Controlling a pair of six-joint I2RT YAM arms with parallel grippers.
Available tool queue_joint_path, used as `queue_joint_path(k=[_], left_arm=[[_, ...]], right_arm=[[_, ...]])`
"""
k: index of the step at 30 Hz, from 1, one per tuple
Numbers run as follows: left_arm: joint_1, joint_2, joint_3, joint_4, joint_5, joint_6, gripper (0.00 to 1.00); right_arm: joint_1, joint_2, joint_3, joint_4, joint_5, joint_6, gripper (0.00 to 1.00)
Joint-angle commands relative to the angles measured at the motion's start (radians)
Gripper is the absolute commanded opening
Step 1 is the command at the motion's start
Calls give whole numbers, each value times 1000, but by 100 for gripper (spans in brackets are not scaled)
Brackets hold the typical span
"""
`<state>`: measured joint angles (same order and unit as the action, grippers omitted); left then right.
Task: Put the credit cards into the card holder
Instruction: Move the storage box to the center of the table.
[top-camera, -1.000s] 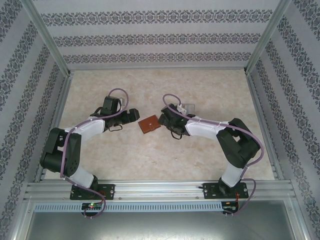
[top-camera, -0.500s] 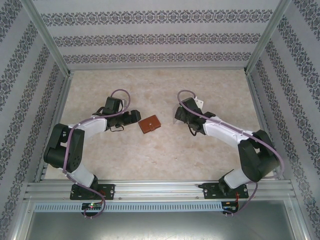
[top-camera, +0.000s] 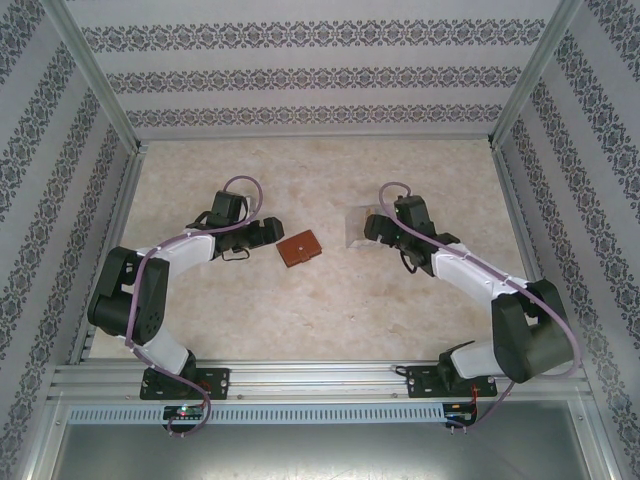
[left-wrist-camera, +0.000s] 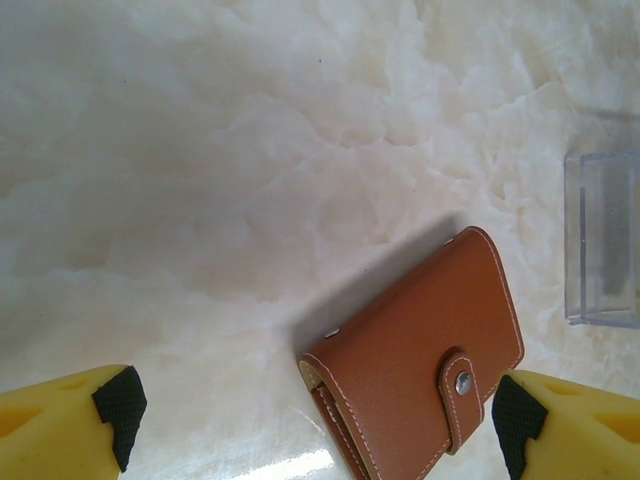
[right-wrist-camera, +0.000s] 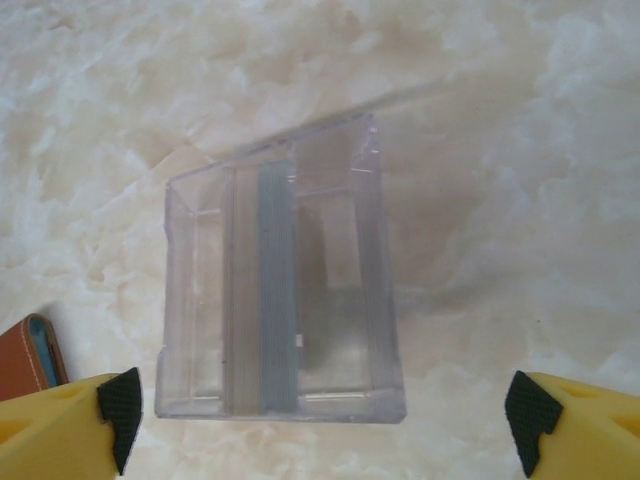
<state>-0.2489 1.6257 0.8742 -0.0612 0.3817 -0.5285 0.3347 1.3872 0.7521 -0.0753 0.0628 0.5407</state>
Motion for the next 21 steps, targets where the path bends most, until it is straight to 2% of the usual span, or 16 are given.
queue_joint_path(k=[1,4,8,13,17,21], left_arm=[[-11,-23,10,-46,-34,24,92],[-11,-39,15,-83,-47,35,92],[-11,-46,4,-75,-60,33,92],[-11,-22,4,-32,-36,6,92],[-13,25,60,-63,3,-4,92],[-24,16,63,-62,5,-4,92]], right_arm=[[-32,-45,-55,35,-39,-24,87],[-65,-111,-99,9,-68,-38,65],[-85,-213,-195,-16,-134,1,50],[-90,-248,-280,42,-170,33,44],[-89,-128,-231,109,-249,41,47],[-100,1,-157,158,-269,51,46]])
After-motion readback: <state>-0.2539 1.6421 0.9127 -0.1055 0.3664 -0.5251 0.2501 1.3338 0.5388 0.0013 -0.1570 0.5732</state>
